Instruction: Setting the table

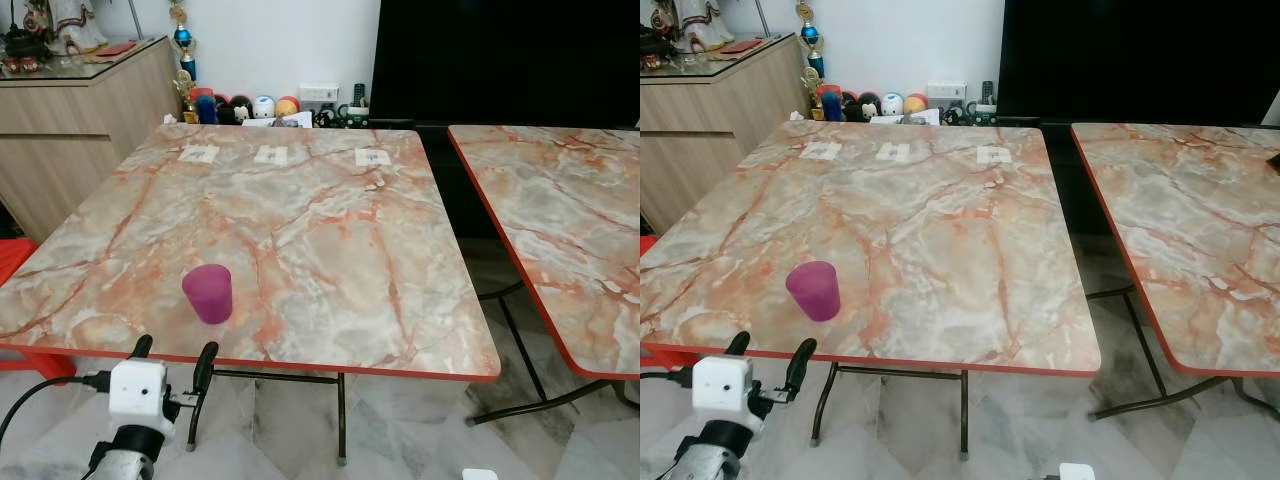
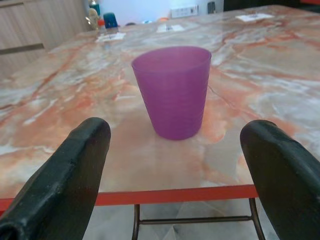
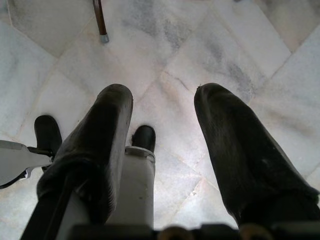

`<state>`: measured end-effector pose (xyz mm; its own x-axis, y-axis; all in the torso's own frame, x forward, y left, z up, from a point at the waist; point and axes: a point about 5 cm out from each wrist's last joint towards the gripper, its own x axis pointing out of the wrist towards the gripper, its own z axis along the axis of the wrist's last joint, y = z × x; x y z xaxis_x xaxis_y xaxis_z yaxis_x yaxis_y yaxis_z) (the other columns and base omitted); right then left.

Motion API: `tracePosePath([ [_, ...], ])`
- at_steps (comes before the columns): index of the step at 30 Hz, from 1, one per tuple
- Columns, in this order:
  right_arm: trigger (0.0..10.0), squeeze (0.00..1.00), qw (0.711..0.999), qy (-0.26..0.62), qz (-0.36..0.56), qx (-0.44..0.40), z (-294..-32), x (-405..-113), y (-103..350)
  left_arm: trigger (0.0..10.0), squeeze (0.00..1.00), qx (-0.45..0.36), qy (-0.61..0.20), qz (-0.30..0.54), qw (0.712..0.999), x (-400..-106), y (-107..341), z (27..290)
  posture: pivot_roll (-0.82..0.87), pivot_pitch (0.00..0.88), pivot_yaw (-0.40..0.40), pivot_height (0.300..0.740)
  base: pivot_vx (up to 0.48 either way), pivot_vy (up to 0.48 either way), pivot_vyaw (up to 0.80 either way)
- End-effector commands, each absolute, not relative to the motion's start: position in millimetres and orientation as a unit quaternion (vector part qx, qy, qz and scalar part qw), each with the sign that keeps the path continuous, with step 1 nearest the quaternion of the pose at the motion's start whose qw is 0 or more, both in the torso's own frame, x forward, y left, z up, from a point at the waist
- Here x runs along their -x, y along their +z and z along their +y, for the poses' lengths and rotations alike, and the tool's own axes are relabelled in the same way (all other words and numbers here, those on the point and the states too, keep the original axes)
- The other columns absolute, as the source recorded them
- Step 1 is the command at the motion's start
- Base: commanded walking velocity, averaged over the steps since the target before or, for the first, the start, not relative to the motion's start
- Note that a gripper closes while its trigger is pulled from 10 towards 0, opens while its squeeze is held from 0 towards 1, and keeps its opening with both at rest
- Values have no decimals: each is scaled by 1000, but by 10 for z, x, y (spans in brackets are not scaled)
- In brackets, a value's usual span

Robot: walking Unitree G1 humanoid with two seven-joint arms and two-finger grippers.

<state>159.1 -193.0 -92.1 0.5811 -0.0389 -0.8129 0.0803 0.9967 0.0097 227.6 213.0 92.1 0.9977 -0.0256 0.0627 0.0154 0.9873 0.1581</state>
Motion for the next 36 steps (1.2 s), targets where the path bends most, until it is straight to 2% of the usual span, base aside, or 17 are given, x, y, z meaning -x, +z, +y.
tracePosePath([
  [1,10000,0,887,-39,460,-27,-1930,-1568,-932,10000,0,-86,-9,-12,996,-2304,870,2129,118,0,-10,740,0,0,0],
  [3,10000,0,887,-39,460,-27,-1930,-1568,-932,10000,0,-86,-8,-4,996,-2316,842,2133,116,0,-11,740,0,0,0],
  [4,10000,0,887,-39,460,-26,-1931,-1569,-932,10000,35,-89,-7,4,996,-2319,815,2135,116,0,-11,740,0,0,0],
  [5,10000,0,887,-39,460,-26,-1931,-1569,-932,10000,808,-91,-7,9,996,-2322,797,2138,116,0,-11,740,0,0,0],
  [6,10000,0,887,-39,460,-26,-1931,-1569,-932,10000,808,-92,-8,14,996,-2322,778,2138,116,0,-11,740,0,0,0],
  [7,10000,0,887,-39,460,-25,-1931,-1570,-932,10000,1000,-91,-10,17,996,-2320,760,2134,115,0,-12,740,0,0,0],
  [21,10000,0,887,-39,459,-26,-1927,-1589,-925,10000,1000,-91,-40,24,995,-2424,695,2057,108,0,-15,740,0,0,0],
  [30,10000,0,888,-41,457,-27,-1923,-1600,-921,10000,980,-100,-16,22,995,-2692,720,2025,96,0,-19,740,0,0,0],
  [31,10000,0,888,-42,457,-26,-1924,-1601,-921,10000,0,-98,-15,22,995,-2717,724,2021,93,0,-19,740,0,0,0],
  [36,10000,0,888,-42,458,-25,-1928,-1600,-921,10000,0,-88,-18,25,996,-2746,706,2003,95,0,-22,740,0,0,0],
])
